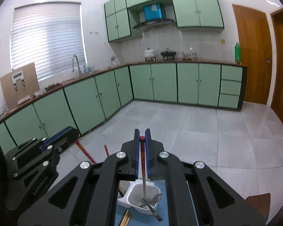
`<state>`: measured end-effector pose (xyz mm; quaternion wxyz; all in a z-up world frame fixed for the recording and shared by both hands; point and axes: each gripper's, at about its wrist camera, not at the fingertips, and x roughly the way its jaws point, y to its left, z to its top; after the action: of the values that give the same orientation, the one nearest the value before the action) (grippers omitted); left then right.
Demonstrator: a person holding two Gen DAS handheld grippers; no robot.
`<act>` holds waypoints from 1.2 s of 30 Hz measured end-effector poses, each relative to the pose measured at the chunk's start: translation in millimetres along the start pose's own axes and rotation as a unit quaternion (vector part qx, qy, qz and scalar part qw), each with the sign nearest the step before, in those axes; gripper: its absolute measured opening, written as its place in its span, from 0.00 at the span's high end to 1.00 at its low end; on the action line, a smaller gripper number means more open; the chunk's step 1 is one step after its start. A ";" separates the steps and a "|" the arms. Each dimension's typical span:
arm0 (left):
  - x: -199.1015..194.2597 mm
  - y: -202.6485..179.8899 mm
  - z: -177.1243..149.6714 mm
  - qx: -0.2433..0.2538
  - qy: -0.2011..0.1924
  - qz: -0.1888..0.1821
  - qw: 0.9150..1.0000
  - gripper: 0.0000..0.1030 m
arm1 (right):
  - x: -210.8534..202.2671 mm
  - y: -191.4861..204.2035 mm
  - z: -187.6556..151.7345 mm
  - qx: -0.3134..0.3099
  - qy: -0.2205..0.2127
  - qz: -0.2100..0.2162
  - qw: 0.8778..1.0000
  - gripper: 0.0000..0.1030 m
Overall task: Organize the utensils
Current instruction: 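Lift both red-patterned chopsticks and insert them into the white holder with both tools, then open both tools and pull them back from the holder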
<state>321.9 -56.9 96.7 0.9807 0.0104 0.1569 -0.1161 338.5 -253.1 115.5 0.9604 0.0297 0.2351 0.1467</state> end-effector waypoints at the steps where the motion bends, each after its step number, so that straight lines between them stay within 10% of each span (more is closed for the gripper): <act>1: 6.2 0.9 -5.6 -0.002 0.008 -0.001 1.000 0.95 | 4.6 2.3 -5.6 -0.001 0.006 -0.002 1.000 0.95; 6: 32.8 9.9 -32.3 -0.016 0.051 -0.003 0.999 0.90 | 18.0 5.0 -32.0 -0.010 0.035 -0.013 0.999 0.87; 18: -33.4 26.1 -79.9 -0.012 0.057 0.020 0.998 0.34 | -53.6 -1.5 -85.2 0.012 -0.001 -0.050 0.999 0.14; 36: -88.3 32.1 -266.7 -0.027 0.228 0.041 0.973 0.26 | -69.6 63.0 -321.3 0.050 0.161 -0.065 0.984 0.07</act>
<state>166.3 9.4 -129.9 0.9231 0.0160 0.3785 -0.0664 114.8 -217.3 -130.9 0.9148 0.0386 0.3950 0.0746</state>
